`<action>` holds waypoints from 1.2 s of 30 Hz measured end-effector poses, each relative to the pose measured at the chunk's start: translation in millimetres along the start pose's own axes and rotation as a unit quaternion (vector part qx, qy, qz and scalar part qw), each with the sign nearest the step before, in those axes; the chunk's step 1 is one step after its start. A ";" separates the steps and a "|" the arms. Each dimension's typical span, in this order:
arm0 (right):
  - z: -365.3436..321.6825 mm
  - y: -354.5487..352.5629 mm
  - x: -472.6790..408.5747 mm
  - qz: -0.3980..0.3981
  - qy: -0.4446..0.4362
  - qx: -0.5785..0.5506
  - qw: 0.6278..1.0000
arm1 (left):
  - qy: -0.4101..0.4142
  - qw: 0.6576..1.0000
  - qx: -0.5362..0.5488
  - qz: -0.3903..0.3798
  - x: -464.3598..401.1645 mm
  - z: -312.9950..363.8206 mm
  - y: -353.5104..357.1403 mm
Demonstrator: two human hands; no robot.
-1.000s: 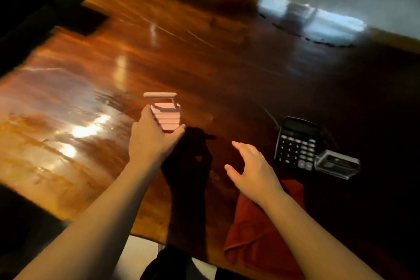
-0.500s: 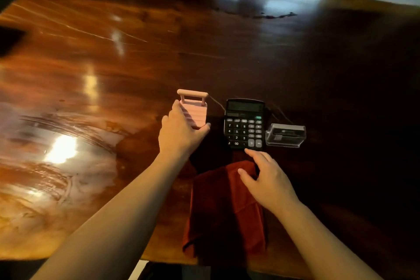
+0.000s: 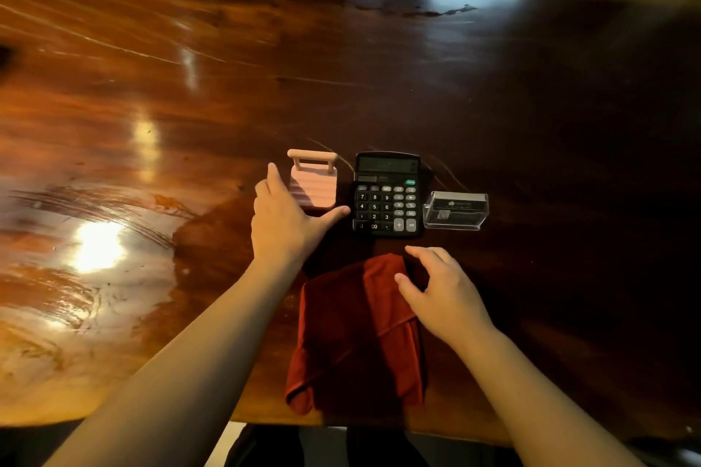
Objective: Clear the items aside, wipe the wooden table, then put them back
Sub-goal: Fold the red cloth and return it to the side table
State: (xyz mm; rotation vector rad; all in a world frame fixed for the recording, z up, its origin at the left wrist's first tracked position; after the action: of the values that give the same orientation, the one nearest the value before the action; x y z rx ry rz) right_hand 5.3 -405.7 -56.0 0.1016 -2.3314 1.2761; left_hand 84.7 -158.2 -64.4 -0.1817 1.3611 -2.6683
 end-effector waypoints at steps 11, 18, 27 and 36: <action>3.7 18.2 7.2 -0.037 0.166 -0.018 0.985 | 0.321 0.924 -0.127 -0.166 138.8 -15.1 -14.5; 16.6 22.2 10.7 -0.040 0.231 -0.049 0.971 | 0.364 0.879 -0.140 -0.275 184.2 -27.3 -0.5; 23.3 -6.5 51.0 -0.104 0.258 -0.183 0.943 | 0.416 0.876 -0.066 -0.236 187.9 -20.7 -32.4; 40.1 4.2 123.3 -0.209 0.281 -0.150 0.924 | 0.480 0.820 -0.119 -0.287 221.0 -45.4 -43.4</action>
State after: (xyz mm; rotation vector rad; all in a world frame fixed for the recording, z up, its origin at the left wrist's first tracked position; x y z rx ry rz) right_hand -119.7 -416.2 -23.0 0.1068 -1.8405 0.6205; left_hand -143.3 -136.6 -46.0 1.0506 2.1811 -3.1991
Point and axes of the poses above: each hand's wrist, its own x-axis away from the middle knuckle, its own y-axis out of the palm, z = x × y, the point moved 1 cm from there along -x, towards the middle knuckle, and after that the axes turned 15 degrees about y, right-handed, at the moved point
